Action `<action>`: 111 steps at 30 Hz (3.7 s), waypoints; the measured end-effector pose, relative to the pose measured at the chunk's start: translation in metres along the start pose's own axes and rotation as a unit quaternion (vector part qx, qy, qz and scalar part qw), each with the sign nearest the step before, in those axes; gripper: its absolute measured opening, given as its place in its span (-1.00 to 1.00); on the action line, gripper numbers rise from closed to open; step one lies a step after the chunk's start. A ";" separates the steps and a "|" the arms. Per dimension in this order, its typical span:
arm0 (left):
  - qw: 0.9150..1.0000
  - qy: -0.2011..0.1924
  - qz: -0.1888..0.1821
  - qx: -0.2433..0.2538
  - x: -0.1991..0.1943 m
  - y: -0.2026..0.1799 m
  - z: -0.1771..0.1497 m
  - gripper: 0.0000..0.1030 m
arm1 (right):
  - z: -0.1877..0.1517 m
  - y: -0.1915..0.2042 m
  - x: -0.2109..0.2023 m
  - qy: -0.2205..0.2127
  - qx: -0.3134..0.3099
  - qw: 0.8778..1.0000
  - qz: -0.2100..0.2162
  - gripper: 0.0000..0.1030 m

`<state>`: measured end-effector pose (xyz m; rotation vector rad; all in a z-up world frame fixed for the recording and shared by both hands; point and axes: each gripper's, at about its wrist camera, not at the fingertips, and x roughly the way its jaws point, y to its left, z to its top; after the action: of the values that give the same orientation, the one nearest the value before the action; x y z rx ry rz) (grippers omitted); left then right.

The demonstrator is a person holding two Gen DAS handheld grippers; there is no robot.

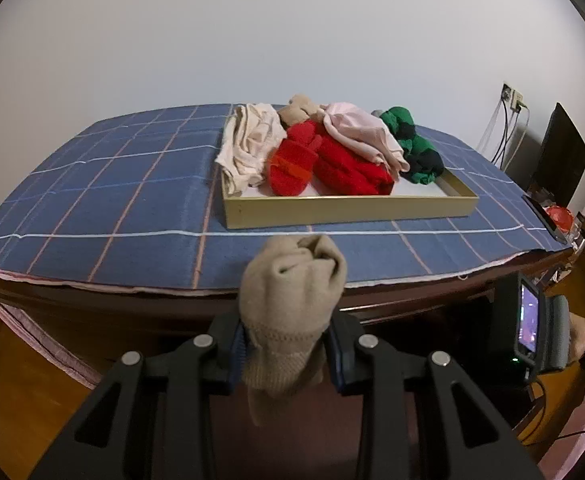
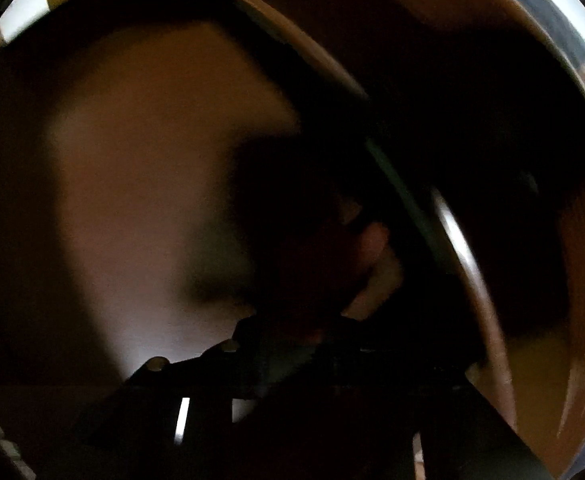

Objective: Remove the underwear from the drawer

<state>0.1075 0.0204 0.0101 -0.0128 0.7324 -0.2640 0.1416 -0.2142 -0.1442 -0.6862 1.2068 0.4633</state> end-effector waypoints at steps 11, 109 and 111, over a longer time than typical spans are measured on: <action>1.000 0.003 -0.011 -0.003 0.003 0.002 -0.001 -0.38 | -0.009 -0.018 -0.056 -0.080 0.122 0.987 0.067 0.17; 0.987 -0.147 0.044 0.057 -0.137 -0.071 -0.045 -0.38 | -0.047 0.138 -0.291 -0.458 0.411 0.760 -0.210 -0.22; 0.986 -0.149 0.047 0.057 -0.138 -0.071 -0.043 -0.38 | -0.046 0.137 -0.294 -0.461 0.408 0.759 -0.212 -0.22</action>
<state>-0.0358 -0.0116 0.0766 0.0893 0.4173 -0.2077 -0.0694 -0.1397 0.0953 0.0932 0.1913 -0.1569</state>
